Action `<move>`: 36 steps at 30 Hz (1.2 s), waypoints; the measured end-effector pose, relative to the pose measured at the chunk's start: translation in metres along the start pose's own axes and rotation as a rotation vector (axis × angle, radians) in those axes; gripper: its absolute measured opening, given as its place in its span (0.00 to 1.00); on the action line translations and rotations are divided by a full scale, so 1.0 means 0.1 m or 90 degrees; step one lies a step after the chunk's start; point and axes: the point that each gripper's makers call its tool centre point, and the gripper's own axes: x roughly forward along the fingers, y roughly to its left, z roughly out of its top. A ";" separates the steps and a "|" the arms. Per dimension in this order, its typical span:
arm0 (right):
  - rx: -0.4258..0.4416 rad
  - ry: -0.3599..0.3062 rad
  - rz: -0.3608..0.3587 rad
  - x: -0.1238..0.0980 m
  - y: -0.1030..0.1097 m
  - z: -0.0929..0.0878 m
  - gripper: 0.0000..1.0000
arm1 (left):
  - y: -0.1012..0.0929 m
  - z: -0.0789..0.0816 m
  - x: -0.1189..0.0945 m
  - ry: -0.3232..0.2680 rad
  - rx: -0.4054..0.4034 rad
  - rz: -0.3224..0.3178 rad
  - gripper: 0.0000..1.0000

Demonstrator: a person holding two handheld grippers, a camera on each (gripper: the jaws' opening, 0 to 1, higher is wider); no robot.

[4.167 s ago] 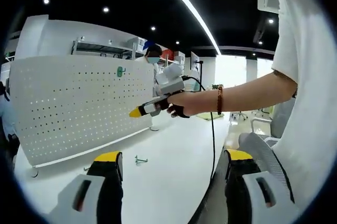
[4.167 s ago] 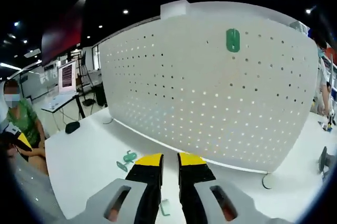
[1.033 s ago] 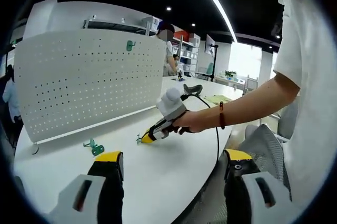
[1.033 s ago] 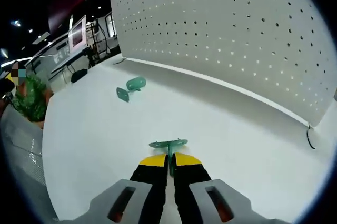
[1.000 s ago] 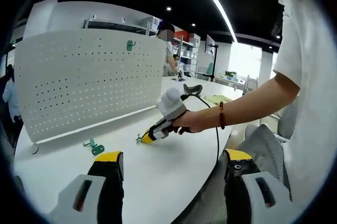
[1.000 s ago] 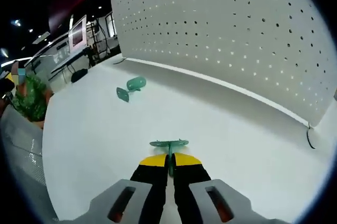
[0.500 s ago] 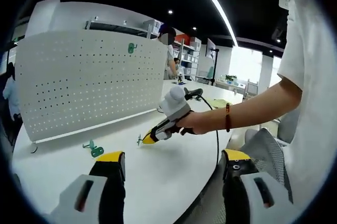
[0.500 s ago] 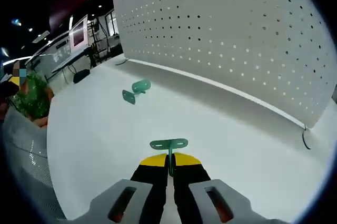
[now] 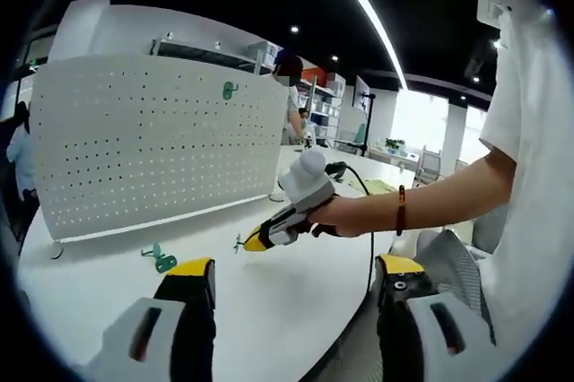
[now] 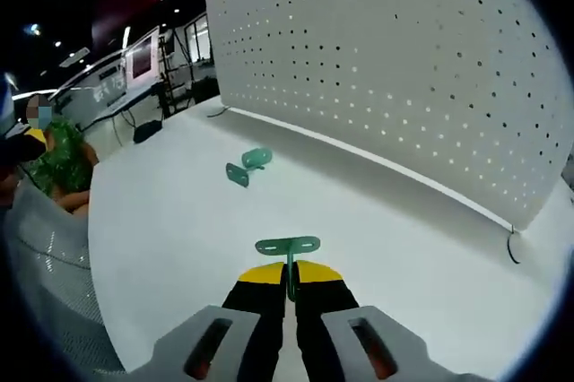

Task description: Insert the hook assembly into the mounting plate slot until the hook locks in place.

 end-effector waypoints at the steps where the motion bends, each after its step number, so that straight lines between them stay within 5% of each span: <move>1: -0.003 -0.002 0.003 -0.01 0.02 0.00 0.02 | 0.00 0.00 0.00 -0.003 0.000 -0.002 0.74; 14: -0.023 -0.024 0.012 -0.30 0.28 0.09 0.02 | -0.02 0.10 -0.01 -0.032 -0.012 -0.010 0.68; 26: -0.098 -0.018 0.021 -0.43 0.51 0.14 0.02 | 0.04 0.12 -0.02 -0.040 -0.031 0.009 0.61; 36: -0.097 -0.040 0.024 -0.55 0.71 0.22 0.02 | 0.04 0.07 0.01 -0.021 -0.031 -0.009 0.57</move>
